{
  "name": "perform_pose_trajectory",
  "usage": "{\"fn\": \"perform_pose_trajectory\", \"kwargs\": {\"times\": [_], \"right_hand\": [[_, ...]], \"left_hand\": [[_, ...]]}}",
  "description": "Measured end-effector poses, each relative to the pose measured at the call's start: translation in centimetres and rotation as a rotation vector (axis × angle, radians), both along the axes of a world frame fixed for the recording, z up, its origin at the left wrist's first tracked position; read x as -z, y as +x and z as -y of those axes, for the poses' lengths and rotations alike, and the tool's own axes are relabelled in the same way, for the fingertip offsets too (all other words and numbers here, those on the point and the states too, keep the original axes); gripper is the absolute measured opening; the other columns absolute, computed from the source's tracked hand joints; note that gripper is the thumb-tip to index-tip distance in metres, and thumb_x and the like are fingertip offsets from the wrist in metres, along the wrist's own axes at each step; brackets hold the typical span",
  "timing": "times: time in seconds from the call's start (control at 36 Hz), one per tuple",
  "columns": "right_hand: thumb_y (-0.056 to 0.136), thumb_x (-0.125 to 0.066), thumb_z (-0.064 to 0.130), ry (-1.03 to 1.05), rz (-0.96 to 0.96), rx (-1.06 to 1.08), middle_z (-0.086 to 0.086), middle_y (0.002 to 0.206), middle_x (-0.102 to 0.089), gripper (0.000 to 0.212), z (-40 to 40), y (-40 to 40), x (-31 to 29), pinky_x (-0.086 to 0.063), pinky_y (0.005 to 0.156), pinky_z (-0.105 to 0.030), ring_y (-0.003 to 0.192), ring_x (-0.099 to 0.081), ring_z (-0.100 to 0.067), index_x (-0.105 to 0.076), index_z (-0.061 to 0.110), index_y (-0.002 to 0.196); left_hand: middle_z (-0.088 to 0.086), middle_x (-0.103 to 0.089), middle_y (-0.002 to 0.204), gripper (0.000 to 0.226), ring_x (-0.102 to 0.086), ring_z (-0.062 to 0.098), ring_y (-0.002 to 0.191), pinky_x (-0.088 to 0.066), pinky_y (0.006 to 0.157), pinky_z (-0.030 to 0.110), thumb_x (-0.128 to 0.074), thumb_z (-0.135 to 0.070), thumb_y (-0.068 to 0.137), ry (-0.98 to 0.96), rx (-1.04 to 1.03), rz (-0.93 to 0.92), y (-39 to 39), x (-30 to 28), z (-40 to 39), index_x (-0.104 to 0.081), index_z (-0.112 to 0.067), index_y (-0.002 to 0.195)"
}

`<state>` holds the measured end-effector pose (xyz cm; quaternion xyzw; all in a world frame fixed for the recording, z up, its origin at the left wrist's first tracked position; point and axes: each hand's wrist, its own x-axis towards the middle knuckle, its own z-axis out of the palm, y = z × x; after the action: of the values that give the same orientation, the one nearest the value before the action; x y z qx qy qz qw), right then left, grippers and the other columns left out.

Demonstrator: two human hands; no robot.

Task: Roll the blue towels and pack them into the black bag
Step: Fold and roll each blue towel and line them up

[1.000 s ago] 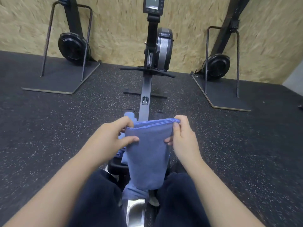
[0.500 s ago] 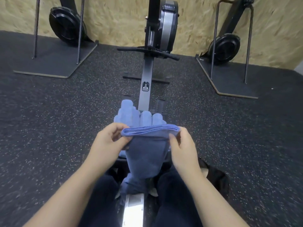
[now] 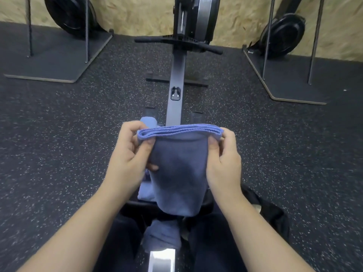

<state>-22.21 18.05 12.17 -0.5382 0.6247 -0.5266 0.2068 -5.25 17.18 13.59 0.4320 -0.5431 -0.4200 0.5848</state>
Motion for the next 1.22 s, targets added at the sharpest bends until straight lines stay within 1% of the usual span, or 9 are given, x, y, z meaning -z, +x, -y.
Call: {"fn": "perform_pose_trajectory", "kwargs": {"times": [0.14,0.36,0.47,0.56,0.69,0.81,0.94,1.03,1.22], "right_hand": [[0.101,-0.04,0.03,0.049,-0.004,0.006,0.004,0.089,-0.065,0.017,3.4,0.1,-0.1,-0.042,0.072,-0.036,0.082,-0.057,-0.02,-0.052,0.029,0.113],[0.102,-0.033,0.029,0.065,-0.024,-0.001,0.002,0.087,-0.063,0.015,9.3,-0.1,-0.2,-0.05,0.073,-0.049,0.079,-0.059,-0.028,-0.046,0.034,0.108],[0.101,-0.032,0.029,0.123,-0.024,0.023,0.002,0.094,-0.062,0.015,13.6,-0.7,1.0,-0.052,0.074,-0.054,0.083,-0.061,-0.032,-0.045,0.031,0.109],[0.101,-0.031,0.027,0.17,-0.009,0.04,0.008,0.083,-0.054,0.015,16.3,-1.1,2.1,-0.053,0.074,-0.056,0.081,-0.057,-0.027,-0.044,0.027,0.108],[0.101,-0.028,0.026,0.242,-0.016,0.059,0.004,0.072,-0.047,0.012,19.3,-1.6,3.4,-0.054,0.072,-0.056,0.068,-0.055,-0.03,-0.04,0.028,0.1],[0.101,-0.027,0.025,0.227,-0.052,0.058,0.004,0.072,-0.046,0.012,21.3,-1.5,4.1,-0.053,0.073,-0.056,0.078,-0.062,-0.039,-0.039,0.025,0.098],[0.102,-0.026,0.023,0.29,-0.045,0.063,0.005,0.075,-0.045,0.02,23.5,-1.4,5.3,-0.054,0.079,-0.052,0.076,-0.056,-0.031,-0.043,0.019,0.112],[0.103,-0.024,0.02,0.338,0.005,0.047,0.004,0.076,-0.043,0.015,24.3,-1.4,6.1,-0.054,0.074,-0.041,0.074,-0.052,-0.027,-0.039,0.02,0.105],[0.102,-0.027,0.017,0.383,0.05,0.017,0.006,0.08,-0.045,0.015,24.7,-1.8,8.5,-0.051,0.087,-0.053,0.076,-0.048,-0.019,-0.041,0.021,0.104]], "left_hand": [[-0.019,-0.053,0.062,0.022,-0.047,0.0,0.054,-0.051,0.041,0.022,-0.047,-0.011,0.099,0.007,-0.024,0.023,0.0,0.6,3.7,-0.044,-0.032,0.093],[-0.021,-0.054,0.06,0.02,-0.048,0.0,0.049,-0.048,0.036,0.025,-0.045,-0.009,0.1,-0.005,-0.031,0.043,-0.5,0.1,10.3,-0.041,-0.026,0.093],[-0.008,-0.051,0.071,0.019,-0.05,-0.001,0.059,-0.051,0.038,0.027,-0.046,-0.013,0.1,0.055,-0.048,0.051,-0.9,0.7,13.9,-0.042,-0.03,0.093],[0.006,-0.045,0.079,0.018,-0.05,0.01,0.072,-0.052,0.043,0.028,-0.047,-0.017,0.1,0.105,-0.061,0.062,-1.4,1.6,16.3,-0.042,-0.032,0.092],[0.003,-0.042,0.082,0.013,-0.048,0.014,0.077,-0.053,0.048,0.027,-0.047,-0.022,0.1,0.179,-0.082,0.073,-2.2,3.3,19.2,-0.042,-0.031,0.092],[0.001,-0.044,0.087,0.014,-0.049,0.015,0.081,-0.052,0.046,0.025,-0.045,-0.022,0.1,0.212,-0.169,0.064,-2.6,4.2,21.3,-0.041,-0.03,0.089],[0.003,-0.048,0.096,0.005,-0.051,0.015,0.08,-0.054,0.048,0.027,-0.044,-0.022,0.099,0.203,-0.256,0.136,-3.0,5.5,23.4,-0.042,-0.025,0.099],[0.0,-0.047,0.092,0.004,-0.048,0.012,0.071,-0.059,0.054,0.034,-0.043,-0.02,0.1,0.224,-0.287,0.169,-3.3,6.7,24.0,-0.041,-0.023,0.102],[-0.009,-0.047,0.086,0.007,-0.052,0.011,0.072,-0.058,0.075,0.047,-0.044,-0.021,0.099,0.238,-0.223,0.257,-3.1,10.1,24.5,-0.041,-0.028,0.101]]}}
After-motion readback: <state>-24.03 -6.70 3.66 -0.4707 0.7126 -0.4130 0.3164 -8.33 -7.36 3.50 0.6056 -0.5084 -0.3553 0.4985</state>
